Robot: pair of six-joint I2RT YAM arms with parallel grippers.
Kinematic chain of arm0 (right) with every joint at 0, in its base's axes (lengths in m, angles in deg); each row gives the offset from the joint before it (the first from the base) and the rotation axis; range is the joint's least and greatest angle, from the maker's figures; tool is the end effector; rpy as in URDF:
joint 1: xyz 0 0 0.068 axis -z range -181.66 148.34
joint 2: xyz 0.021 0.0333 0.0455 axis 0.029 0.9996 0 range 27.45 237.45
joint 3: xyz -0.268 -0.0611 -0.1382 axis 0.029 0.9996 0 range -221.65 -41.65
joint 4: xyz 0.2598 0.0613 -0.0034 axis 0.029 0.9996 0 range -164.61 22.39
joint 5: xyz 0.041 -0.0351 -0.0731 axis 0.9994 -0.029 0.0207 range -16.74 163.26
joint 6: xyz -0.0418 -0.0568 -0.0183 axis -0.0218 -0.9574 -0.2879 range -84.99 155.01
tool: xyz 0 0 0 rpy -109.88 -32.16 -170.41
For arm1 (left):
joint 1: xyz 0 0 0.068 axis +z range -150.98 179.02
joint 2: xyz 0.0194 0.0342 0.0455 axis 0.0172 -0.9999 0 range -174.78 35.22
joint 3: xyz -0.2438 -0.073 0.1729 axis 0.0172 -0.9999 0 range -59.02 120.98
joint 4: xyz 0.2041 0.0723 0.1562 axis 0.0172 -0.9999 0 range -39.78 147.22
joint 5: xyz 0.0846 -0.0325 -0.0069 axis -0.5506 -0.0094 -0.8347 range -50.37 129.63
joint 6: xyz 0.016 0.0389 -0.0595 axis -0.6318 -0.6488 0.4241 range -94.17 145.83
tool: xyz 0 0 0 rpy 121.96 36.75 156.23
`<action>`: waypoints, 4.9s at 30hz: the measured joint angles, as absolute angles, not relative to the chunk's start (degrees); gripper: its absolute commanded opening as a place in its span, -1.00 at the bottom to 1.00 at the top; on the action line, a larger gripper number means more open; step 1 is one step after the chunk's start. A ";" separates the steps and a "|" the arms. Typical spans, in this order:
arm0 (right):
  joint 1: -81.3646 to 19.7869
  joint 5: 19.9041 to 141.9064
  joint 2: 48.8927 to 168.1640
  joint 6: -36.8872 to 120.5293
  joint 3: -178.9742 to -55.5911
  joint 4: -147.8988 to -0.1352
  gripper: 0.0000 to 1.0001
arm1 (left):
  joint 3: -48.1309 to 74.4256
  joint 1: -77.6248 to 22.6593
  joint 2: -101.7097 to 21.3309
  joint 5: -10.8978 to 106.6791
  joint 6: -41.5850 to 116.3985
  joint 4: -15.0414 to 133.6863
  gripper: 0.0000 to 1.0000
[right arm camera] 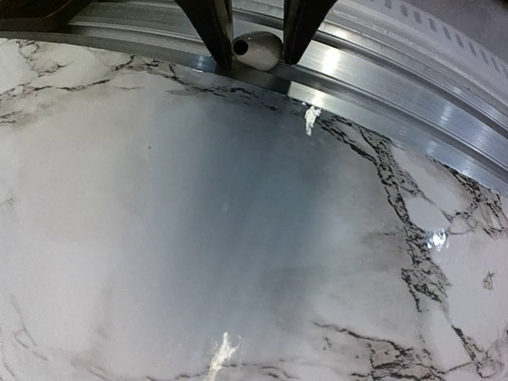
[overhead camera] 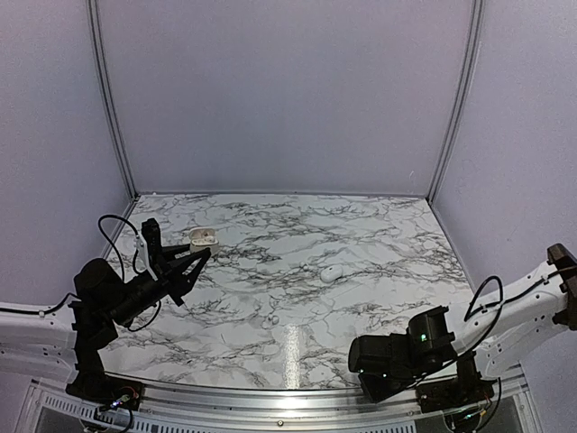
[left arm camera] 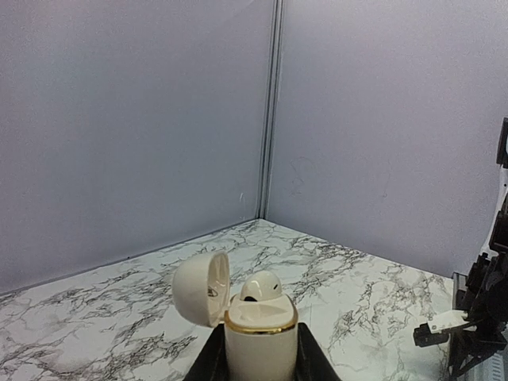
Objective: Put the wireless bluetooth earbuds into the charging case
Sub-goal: Pick up the left earbud from the corner of the board, then move the left earbud to the center of the board, then adjust the left earbud at the center of the board, then pick up the left earbud from the center of the board.
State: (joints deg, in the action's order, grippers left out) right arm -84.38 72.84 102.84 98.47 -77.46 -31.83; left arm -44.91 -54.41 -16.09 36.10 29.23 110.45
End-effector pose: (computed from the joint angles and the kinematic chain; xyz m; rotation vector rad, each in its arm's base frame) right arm 0.0250 0.1922 0.1567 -0.5159 3.0463 0.1939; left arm 0.1208 -0.1567 0.2808 0.5144 1.2317 -0.8065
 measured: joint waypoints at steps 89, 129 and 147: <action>-58.92 77.19 134.12 50.01 -107.91 -47.48 0.33 | -45.07 -52.40 -9.01 35.71 29.49 105.31 -1.00; -49.12 71.05 128.63 50.19 -103.80 -47.91 -0.11 | -45.39 -51.81 -7.70 35.55 29.47 104.88 -1.00; -53.10 63.26 137.79 48.57 -116.28 -45.58 0.05 | -45.39 -51.57 -7.55 35.53 29.44 104.86 -1.00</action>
State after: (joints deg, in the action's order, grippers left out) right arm -53.10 63.26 137.79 48.57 -116.28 -45.58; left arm -45.39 -51.57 -7.55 35.53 29.44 104.86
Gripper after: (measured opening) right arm 0.515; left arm 0.235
